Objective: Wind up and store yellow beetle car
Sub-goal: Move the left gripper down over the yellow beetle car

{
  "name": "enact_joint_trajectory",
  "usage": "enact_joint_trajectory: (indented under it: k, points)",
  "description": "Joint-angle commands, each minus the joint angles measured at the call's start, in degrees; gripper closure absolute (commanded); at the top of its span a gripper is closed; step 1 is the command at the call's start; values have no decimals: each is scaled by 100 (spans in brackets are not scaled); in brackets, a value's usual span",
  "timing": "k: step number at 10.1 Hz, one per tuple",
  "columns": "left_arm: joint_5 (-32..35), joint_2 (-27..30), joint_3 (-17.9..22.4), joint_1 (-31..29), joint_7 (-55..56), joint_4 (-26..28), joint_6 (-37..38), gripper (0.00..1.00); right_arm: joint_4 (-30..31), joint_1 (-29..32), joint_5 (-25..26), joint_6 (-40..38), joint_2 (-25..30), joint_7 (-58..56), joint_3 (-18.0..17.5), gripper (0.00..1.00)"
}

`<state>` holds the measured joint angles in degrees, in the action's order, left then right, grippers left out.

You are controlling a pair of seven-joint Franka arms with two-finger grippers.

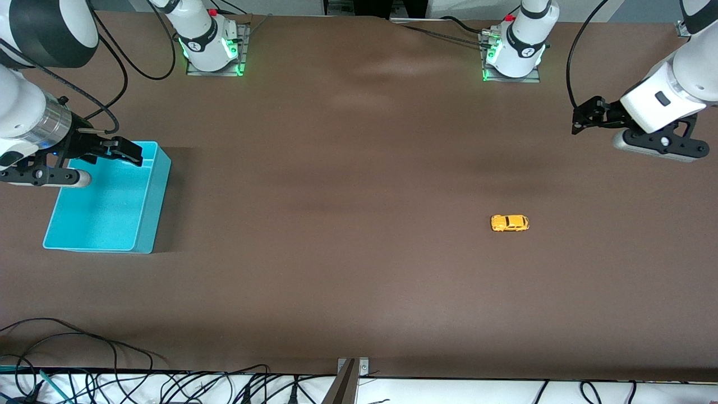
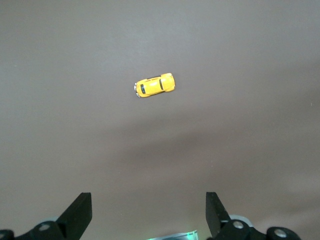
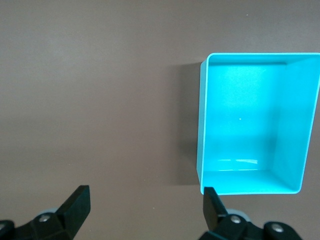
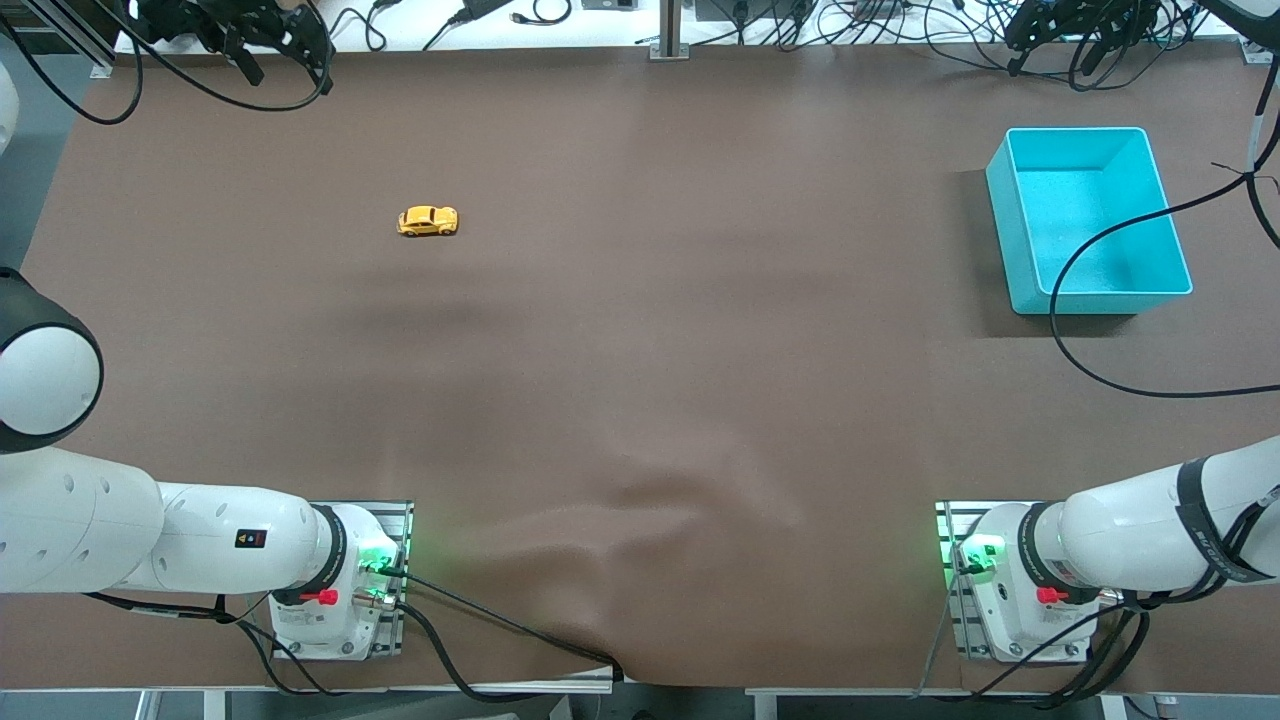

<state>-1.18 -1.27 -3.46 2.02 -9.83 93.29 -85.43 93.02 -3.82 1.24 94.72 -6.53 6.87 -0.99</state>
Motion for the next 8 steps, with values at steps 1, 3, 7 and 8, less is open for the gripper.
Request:
enact_joint_trajectory:
  k: [1, 3, 7, 8]
  points:
    - [-22, -364, 12, 44, -1087, -136, 80, 0, -170, 30, -80, -121, -76, 16, -6, 0]
    - [56, -706, -6, 122, -1869, -136, -191, 0, -170, 30, -80, -121, -76, 16, 3, 0]
    - [100, -1401, -32, 254, -3153, 13, -1034, 0, -170, 48, -80, -121, -77, -10, 3, 0]
    - [144, -1594, -32, 255, -3679, 83, -1332, 0, -170, 48, -80, -121, -76, -10, 3, 0]
